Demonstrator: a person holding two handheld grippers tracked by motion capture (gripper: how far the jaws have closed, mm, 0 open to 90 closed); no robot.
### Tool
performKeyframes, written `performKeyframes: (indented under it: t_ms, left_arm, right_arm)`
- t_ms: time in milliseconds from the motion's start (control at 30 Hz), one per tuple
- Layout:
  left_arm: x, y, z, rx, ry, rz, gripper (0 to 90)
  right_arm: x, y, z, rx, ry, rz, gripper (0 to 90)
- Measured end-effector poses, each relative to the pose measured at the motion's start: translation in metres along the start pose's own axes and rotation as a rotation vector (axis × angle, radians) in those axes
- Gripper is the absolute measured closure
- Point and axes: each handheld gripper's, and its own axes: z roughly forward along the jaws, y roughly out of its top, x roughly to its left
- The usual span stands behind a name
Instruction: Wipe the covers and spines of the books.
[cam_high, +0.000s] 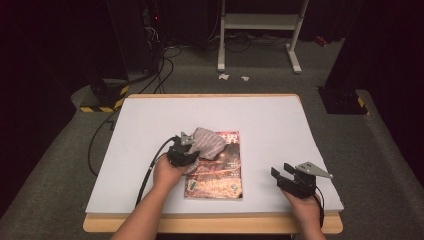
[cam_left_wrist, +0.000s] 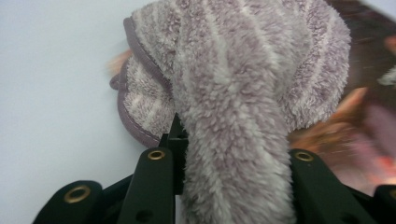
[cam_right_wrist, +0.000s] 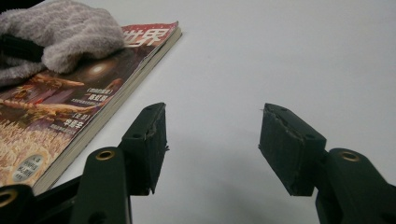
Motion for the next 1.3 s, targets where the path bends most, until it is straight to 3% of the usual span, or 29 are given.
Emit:
performKeyframes:
  t_ms: [200, 267, 333, 433, 667, 767, 833, 967, 1100, 1133, 1167, 1300]
  left_arm:
    - [0.010, 0.005, 0.009, -0.012, 0.043, -0.022, 66.2]
    - [0.008, 0.018, 0.021, -0.002, 0.057, -0.009, 66.3]
    - [0.003, 0.028, 0.028, 0.006, 0.046, 0.005, 66.5]
    - [-0.013, 0.045, 0.043, 0.012, 0.011, 0.040, 66.6]
    - [-0.074, 0.084, 0.077, -0.009, -0.095, 0.114, 66.6]
    - [-0.089, 0.095, 0.086, -0.005, -0.117, 0.130, 66.2]
    - [-0.092, 0.099, 0.090, 0.008, -0.116, 0.139, 66.0]
    - [-0.081, 0.099, 0.088, 0.019, -0.113, 0.127, 66.1]
    - [-0.056, 0.088, 0.080, 0.022, -0.076, 0.088, 66.2]
    - [-0.056, 0.088, 0.080, 0.022, -0.076, 0.088, 66.2]
    - [-0.042, 0.080, 0.074, 0.022, -0.052, 0.076, 66.3]
    - [-0.009, 0.062, 0.058, 0.026, -0.014, 0.036, 66.3]
  right_arm:
    - [0.002, 0.000, 0.001, 0.002, 0.000, -0.004, 41.5]
    - [0.001, 0.000, 0.000, 0.001, 0.001, 0.002, 41.5]
    - [0.000, 0.000, -0.001, -0.004, 0.002, 0.009, 41.5]
    - [-0.002, 0.000, -0.002, -0.009, 0.005, 0.017, 41.5]
    - [-0.004, 0.000, -0.003, -0.015, 0.014, 0.026, 41.5]
    - [-0.005, 0.000, -0.003, -0.016, 0.017, 0.027, 41.5]
    - [-0.005, 0.000, -0.003, -0.017, 0.019, 0.027, 41.5]
    - [-0.005, 0.000, -0.005, -0.019, 0.022, 0.025, 41.6]
    - [-0.006, -0.001, -0.005, -0.016, 0.020, 0.024, 41.6]
    - [-0.007, -0.002, -0.006, -0.016, 0.018, 0.024, 41.7]
    - [-0.007, -0.001, -0.006, -0.018, 0.016, 0.024, 41.7]
    - [-0.006, -0.001, -0.006, -0.018, 0.010, 0.027, 41.7]
